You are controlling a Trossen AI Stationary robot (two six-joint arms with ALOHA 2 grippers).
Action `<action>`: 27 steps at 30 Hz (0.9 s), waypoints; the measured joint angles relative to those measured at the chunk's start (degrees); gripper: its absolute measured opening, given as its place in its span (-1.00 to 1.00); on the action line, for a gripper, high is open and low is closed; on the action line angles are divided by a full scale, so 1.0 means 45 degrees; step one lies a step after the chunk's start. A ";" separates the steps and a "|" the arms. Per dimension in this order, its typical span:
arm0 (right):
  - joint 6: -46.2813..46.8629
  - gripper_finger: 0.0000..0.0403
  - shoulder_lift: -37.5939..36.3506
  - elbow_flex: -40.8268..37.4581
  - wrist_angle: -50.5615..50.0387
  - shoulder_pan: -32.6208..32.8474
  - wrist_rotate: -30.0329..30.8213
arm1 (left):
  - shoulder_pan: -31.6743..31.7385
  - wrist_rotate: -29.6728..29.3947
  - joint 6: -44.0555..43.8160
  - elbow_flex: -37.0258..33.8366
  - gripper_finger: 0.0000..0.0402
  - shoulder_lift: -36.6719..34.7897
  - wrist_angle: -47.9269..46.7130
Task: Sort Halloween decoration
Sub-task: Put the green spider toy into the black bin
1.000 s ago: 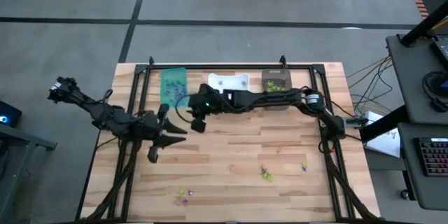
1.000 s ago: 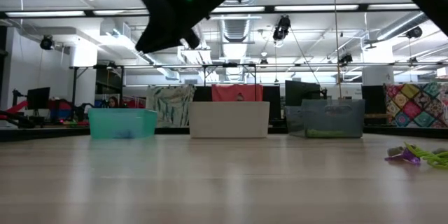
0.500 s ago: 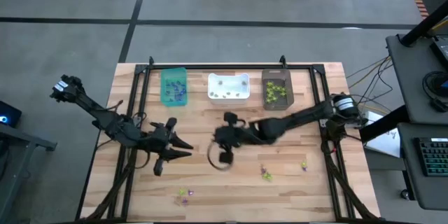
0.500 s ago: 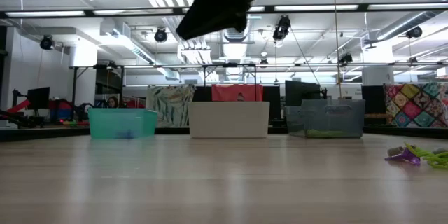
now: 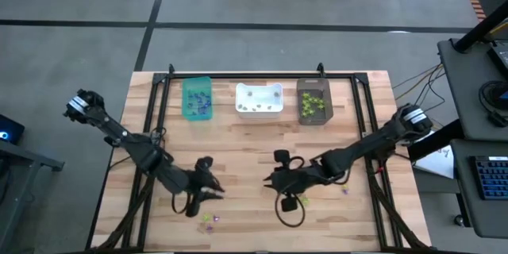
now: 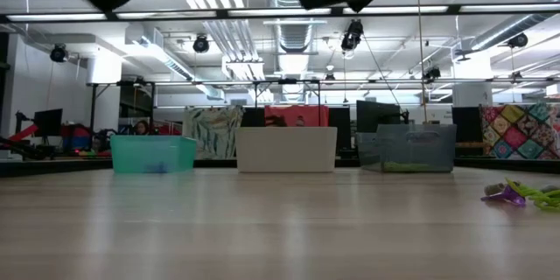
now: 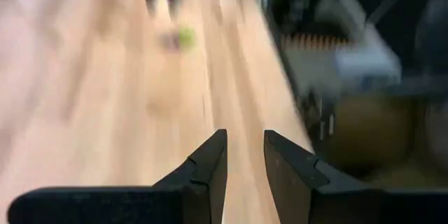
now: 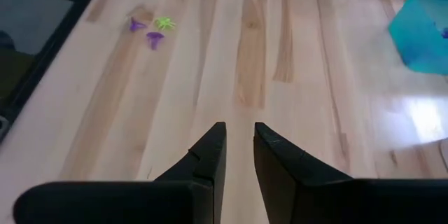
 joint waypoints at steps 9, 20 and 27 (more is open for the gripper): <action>0.0966 -0.69 -0.0981 -0.1373 0.1511 0.0280 0.0020 | -0.1309 0.1495 -0.1471 0.1075 -0.61 0.2244 -0.4039; 0.2866 -0.68 -0.0972 -0.2307 0.2932 0.0288 -0.0001 | -0.2229 0.1602 -0.1291 0.3388 -0.61 0.5070 -0.7808; 0.3118 -0.69 -0.0972 -0.2324 0.3019 0.0734 0.0010 | -0.2441 0.1648 -0.0378 0.4498 -0.47 0.6364 -0.8223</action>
